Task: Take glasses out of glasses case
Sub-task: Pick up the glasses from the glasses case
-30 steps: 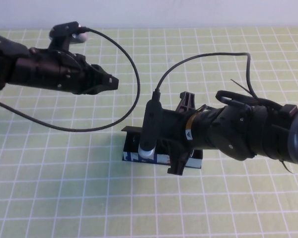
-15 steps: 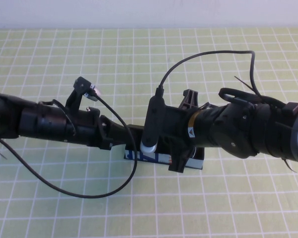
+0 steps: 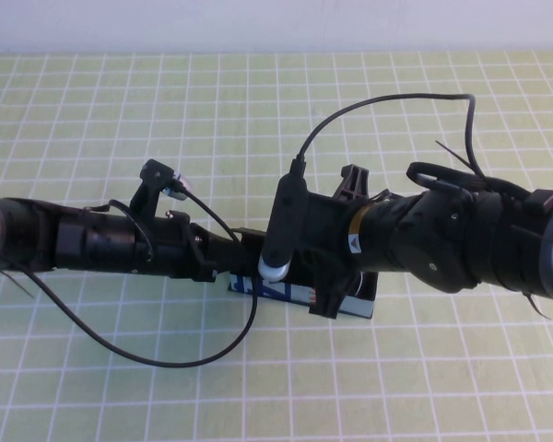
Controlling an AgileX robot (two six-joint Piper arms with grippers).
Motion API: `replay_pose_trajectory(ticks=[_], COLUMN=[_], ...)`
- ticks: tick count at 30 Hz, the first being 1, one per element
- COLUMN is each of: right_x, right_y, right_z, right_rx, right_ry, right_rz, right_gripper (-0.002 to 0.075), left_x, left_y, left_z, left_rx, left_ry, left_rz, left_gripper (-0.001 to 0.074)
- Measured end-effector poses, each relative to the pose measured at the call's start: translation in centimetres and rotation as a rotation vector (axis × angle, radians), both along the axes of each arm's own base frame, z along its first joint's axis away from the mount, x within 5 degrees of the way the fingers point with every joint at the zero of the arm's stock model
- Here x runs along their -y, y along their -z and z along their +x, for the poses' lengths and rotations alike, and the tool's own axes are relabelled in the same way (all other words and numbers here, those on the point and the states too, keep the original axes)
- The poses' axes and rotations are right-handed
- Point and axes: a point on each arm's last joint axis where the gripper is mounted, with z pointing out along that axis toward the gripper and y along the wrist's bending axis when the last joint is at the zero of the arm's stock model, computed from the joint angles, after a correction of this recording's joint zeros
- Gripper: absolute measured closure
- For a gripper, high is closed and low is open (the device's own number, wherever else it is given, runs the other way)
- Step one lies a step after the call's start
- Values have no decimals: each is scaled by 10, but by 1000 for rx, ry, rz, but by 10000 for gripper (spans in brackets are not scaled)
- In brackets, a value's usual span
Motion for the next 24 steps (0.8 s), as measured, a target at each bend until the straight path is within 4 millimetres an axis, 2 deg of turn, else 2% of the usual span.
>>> replay_pose_trajectory(ticks=[3,5,9,12,15,19,24], right_x=[-1,-2,0,0,-2,-5,-5], right_y=[-4,-10,-34,-54,-61,-52,-21], right_z=[1,3,-2,-13,-26,-32,-21], right_rx=[-38,-86,-250,-418,-580,-728,-740], right_ry=[59,124,278,351,385,448,571], right_rz=[46,84,163,229,276,269,196], right_gripper=[707,665,615,643,708,736,741], left_x=[0,0,0,0,0,0,0], left_y=[0,0,0,0,0,0,0], left_z=[0,0,0,0,0,0,0], left_rx=[0,0,0,0,-1,-5,-10], left_ry=[-4,-5,-5,-5,-6,-7,-10], left_rz=[1,2,2,2,2,1,-1], left_gripper=[739,739,739,739,739,739,739])
